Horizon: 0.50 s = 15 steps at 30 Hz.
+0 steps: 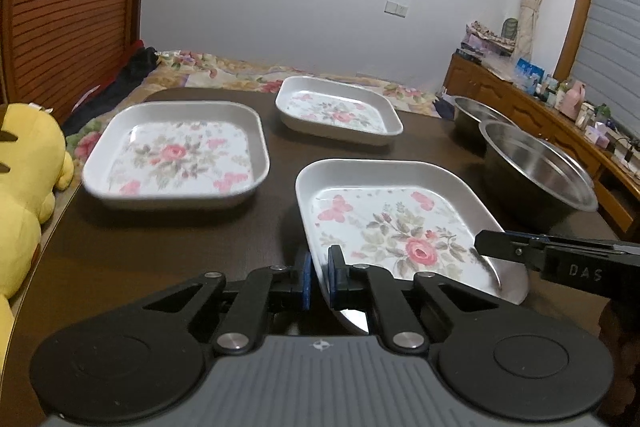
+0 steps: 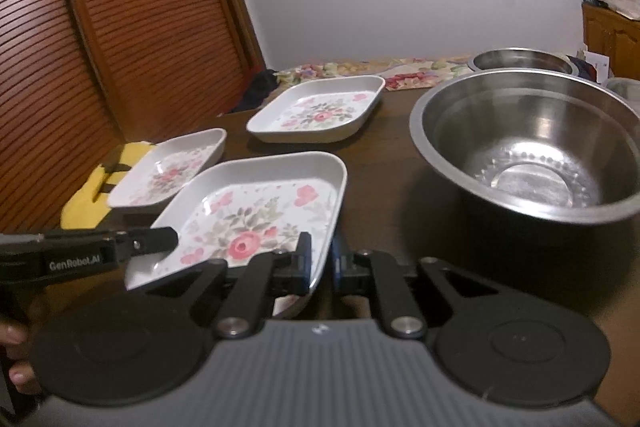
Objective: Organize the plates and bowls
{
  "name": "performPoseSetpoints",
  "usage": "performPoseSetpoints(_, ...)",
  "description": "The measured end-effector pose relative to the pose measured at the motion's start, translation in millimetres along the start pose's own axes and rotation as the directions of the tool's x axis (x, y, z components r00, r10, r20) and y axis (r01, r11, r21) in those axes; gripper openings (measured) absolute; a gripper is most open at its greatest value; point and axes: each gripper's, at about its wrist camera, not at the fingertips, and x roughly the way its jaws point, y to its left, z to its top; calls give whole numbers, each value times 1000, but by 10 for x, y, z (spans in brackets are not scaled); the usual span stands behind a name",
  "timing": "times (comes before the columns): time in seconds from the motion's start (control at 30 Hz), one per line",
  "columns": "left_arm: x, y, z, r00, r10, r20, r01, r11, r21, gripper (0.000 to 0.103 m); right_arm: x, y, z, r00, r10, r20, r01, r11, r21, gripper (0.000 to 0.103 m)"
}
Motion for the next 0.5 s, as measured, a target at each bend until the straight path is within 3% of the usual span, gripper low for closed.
performPoseSetpoints(0.5, -398, 7, -288, 1000, 3, -3, -3, 999, 47, 9, -381, 192, -353, 998, 64, -4, -64, 998, -13, 13)
